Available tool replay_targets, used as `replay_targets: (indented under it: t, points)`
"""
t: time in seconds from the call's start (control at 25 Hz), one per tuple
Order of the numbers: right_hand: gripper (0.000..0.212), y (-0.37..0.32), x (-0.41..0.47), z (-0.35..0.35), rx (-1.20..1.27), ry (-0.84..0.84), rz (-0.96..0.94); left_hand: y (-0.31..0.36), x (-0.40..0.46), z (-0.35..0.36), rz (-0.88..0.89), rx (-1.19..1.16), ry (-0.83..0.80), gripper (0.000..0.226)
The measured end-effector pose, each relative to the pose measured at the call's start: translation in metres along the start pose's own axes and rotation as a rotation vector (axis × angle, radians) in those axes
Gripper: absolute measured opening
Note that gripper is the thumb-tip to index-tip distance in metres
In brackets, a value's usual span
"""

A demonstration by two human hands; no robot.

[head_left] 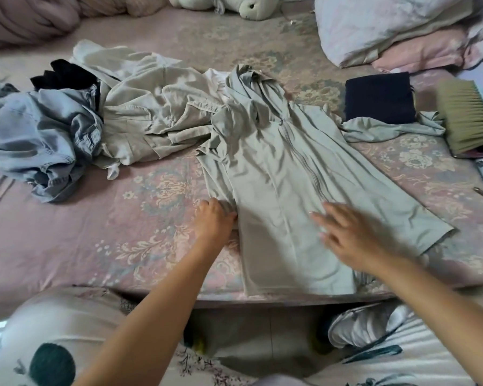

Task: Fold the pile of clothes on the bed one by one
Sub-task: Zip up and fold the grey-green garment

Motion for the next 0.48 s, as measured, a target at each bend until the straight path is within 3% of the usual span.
replay_targets:
  t: [0.12, 0.24, 0.36, 0.48]
  points:
    - [0.077, -0.021, 0.009, 0.039, -0.12, -0.145, 0.043, -0.001, 0.002, -0.02, 0.017, -0.166, 0.029, 0.02]
    - [0.078, -0.022, 0.005, 0.043, -0.168, -0.167, 0.081, -0.058, 0.005, -0.066, 0.056, 0.091, 0.253, 0.035]
    - [0.079, -0.025, 0.006, 0.043, -0.167, -0.179, 0.081, -0.127, 0.006, -0.104, -0.078, 0.337, 0.452, 0.04]
    - [0.08, -0.043, 0.022, 0.042, -0.158, -0.144, 0.033, -0.18, 0.026, -0.109, -0.22, 0.373, 0.356, 0.028]
Point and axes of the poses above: each hand's wrist, its own x-axis towards the middle knuckle, its own z-axis out of the palm, y = z × x, the point moved 3 cm from there along x, towards the middle knuckle, and after that the axes turned 11 degrees about x, right-handed, at the moved point
